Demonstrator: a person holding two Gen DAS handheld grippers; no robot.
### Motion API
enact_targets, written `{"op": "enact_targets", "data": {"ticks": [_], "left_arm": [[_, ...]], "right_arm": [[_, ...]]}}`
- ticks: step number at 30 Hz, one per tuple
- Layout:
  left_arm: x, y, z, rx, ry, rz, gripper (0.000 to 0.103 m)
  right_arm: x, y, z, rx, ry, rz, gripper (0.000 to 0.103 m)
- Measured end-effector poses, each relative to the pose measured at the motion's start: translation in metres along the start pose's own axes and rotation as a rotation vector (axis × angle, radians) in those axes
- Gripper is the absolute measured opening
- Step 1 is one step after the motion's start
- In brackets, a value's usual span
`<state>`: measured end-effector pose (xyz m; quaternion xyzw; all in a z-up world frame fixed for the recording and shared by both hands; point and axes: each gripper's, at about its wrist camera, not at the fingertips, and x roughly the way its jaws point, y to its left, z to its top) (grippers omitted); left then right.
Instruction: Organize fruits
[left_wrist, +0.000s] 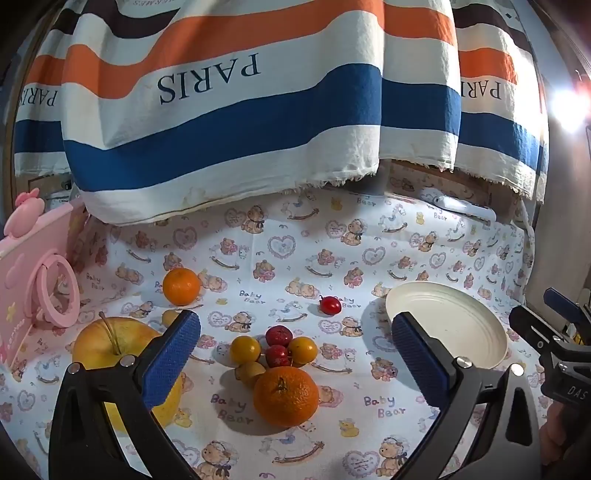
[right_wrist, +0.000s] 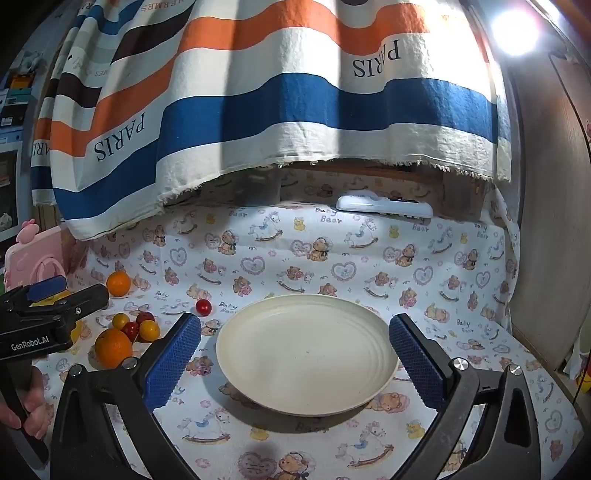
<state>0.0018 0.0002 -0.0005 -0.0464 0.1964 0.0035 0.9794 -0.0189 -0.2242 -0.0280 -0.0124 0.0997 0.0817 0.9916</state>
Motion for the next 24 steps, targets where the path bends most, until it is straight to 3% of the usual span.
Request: {"op": "enact_targets", "data": {"ticks": [7,20,24], "left_arm": [[0.0,0.003,0.0,-0.031,0.004,-0.006,0.103],[-0.019,-0.018,-0.001,0.088,-0.095,0.015,0.103],[-0.018,-0.015,-0.001,0.075,-0.095,0.017,0.103]], "right_arm": [[-0.001,0.002,0.001,-0.024,-0.012,-0.014,0.102],[0.002,-0.002,0.001,-0.014,0.012,-0.026,0.103],[0.003,-0.003,0.002,-0.012,0.012,-0.026,0.102]]}}
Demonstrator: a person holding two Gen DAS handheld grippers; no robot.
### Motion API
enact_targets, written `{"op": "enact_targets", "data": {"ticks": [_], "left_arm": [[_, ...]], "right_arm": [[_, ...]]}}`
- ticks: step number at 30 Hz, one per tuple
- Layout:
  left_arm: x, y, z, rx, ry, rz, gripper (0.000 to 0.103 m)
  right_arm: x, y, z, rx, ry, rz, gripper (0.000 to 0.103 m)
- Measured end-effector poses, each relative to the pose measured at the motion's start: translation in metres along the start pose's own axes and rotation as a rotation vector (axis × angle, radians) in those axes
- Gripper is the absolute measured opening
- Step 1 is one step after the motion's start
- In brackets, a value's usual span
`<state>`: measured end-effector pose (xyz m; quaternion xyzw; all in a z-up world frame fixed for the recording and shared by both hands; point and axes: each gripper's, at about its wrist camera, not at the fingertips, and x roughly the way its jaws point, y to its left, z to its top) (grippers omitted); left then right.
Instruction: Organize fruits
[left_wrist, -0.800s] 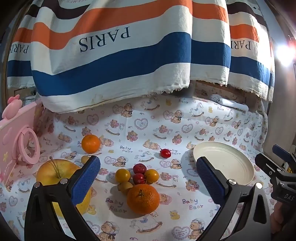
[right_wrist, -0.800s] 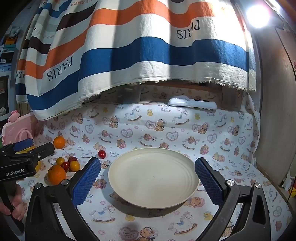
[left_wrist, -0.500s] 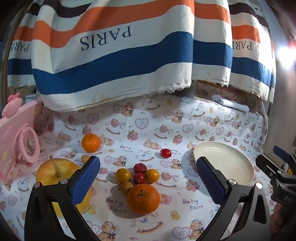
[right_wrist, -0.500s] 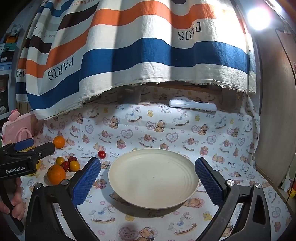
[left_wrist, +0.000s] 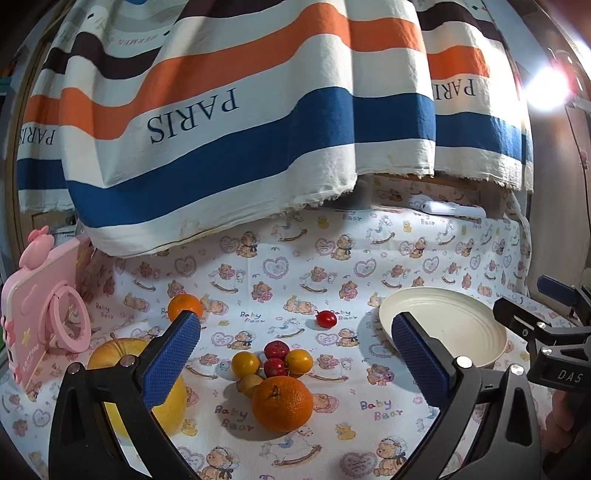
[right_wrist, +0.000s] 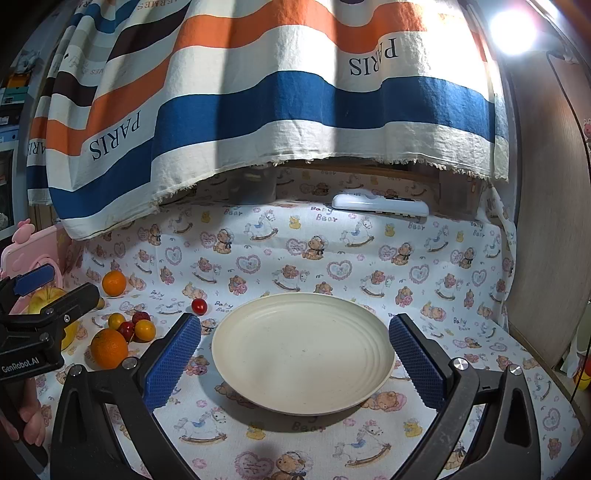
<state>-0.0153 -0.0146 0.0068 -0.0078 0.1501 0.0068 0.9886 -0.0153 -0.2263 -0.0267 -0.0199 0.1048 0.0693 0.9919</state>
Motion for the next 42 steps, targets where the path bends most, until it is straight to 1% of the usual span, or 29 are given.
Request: {"op": "enact_targets", "data": {"ticks": [3,10,14,19,23,42], "left_arm": [[0.0007,0.0022,0.0,-0.011,0.005,0.002,0.103],[-0.0009,-0.0032,-0.0007,0.012,0.005,-0.008,0.103],[-0.0007,-0.0023,-0.0007,0.008,0.007,-0.009,0.103],[-0.0008,-0.0019,-0.001,0.011,0.009,-0.008,0.103],[-0.0015,-0.0031,-0.0006,0.015,0.002,-0.009,0.103],[-0.0002,-0.0043,-0.0008,0.015,0.003,-0.008,0.103]], "right_arm": [[-0.0006,0.0006,-0.0002,-0.002,0.001,0.0,0.102],[0.0002,0.0003,0.0,-0.002,0.002,0.003,0.102],[0.0003,0.0006,0.0,-0.004,0.008,0.001,0.102],[-0.0027,0.0009,-0.0006,-0.003,-0.007,0.0,0.102],[-0.0006,0.0008,-0.0004,-0.005,0.005,0.009,0.102],[-0.001,0.0003,-0.0006,-0.004,0.004,0.006,0.102]]}}
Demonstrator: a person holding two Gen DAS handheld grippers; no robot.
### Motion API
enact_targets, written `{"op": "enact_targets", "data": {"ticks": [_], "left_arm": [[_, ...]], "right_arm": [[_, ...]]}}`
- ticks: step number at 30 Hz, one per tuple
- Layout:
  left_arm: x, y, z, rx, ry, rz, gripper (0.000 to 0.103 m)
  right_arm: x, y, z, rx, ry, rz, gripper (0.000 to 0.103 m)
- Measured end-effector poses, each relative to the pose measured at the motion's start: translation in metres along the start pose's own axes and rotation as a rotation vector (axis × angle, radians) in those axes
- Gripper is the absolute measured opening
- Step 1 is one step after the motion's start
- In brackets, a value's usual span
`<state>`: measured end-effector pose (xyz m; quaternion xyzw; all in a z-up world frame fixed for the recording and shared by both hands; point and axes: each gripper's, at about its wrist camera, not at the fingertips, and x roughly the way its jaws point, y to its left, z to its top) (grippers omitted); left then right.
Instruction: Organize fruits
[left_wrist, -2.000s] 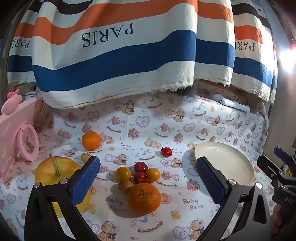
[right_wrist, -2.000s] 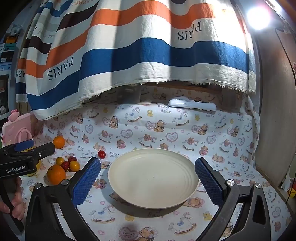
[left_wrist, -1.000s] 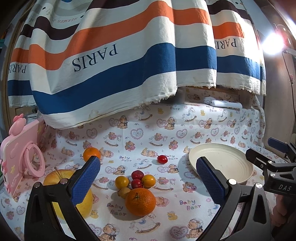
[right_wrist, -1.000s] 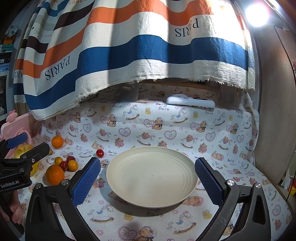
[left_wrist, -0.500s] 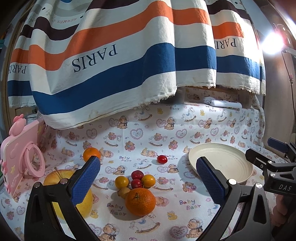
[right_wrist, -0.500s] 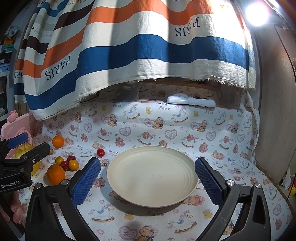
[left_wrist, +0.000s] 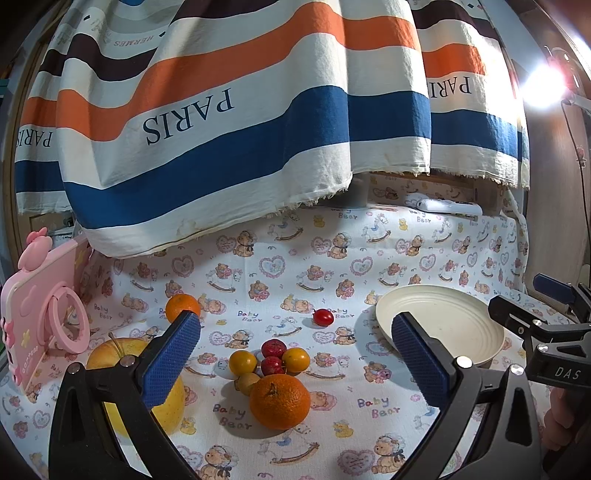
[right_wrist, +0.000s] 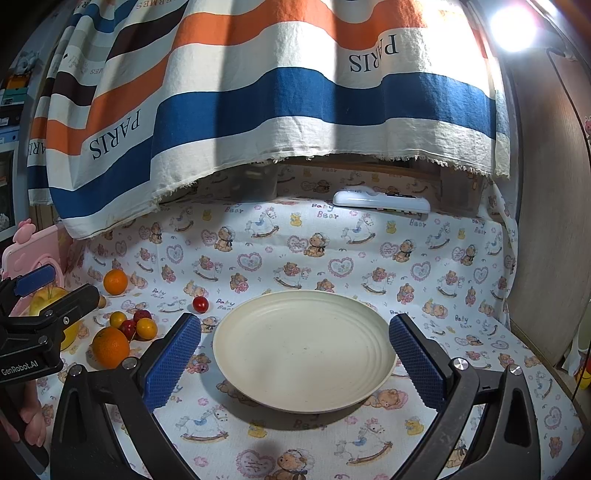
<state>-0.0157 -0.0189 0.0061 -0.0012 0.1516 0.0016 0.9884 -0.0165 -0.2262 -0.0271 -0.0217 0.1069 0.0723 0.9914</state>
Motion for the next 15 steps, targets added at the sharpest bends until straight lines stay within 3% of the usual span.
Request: {"op": "enact_targets", "data": {"ticks": [15], "left_arm": [[-0.0028,-0.0037,-0.0024,0.009,-0.001,-0.005,0.103]], "right_arm": [[0.0011,0.0,0.0,-0.001,0.0,0.0,0.102]]}}
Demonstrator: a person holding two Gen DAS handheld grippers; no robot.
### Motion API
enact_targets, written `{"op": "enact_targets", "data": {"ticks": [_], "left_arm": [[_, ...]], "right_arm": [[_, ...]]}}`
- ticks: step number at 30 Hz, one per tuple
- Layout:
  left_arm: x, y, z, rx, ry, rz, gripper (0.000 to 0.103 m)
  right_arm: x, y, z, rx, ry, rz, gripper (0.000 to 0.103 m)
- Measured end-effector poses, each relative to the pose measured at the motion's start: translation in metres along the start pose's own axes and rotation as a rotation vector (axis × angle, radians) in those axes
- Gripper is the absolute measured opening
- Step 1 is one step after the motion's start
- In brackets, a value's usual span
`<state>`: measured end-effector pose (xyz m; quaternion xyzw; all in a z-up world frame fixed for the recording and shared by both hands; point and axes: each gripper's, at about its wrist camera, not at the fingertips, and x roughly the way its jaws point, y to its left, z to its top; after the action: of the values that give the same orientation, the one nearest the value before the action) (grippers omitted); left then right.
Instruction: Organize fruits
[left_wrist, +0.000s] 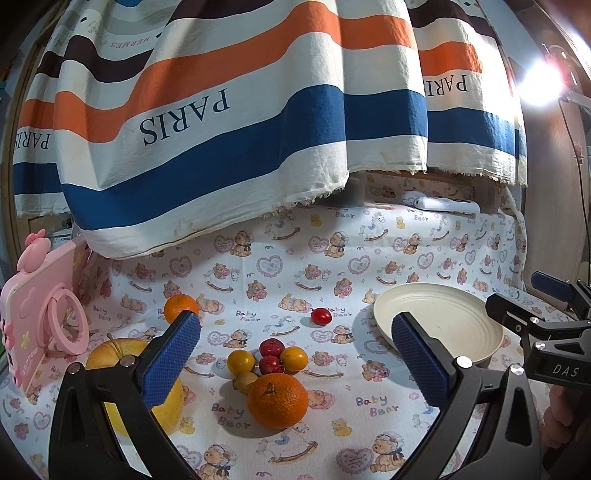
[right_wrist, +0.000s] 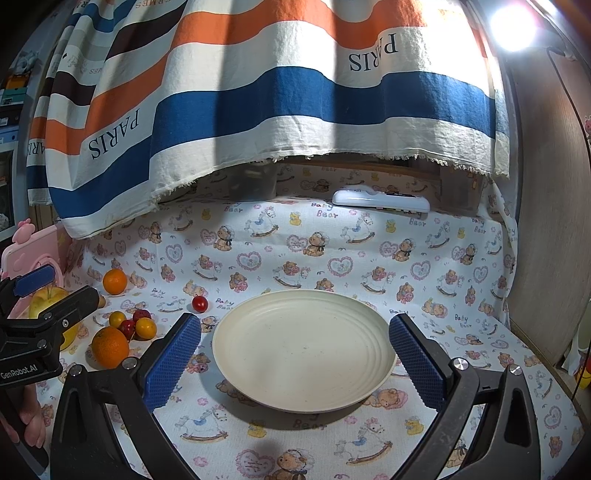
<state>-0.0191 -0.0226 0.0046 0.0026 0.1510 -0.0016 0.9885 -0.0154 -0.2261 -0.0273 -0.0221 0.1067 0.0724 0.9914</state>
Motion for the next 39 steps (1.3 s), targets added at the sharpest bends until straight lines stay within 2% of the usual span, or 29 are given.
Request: {"op": "enact_targets", "data": {"ticks": [39], "left_arm": [[0.0015,0.0026,0.0007,-0.01,0.017,-0.012,0.103]], "right_arm": [[0.001,0.0008,-0.0008,-0.003,0.016,-0.006,0.102]]}}
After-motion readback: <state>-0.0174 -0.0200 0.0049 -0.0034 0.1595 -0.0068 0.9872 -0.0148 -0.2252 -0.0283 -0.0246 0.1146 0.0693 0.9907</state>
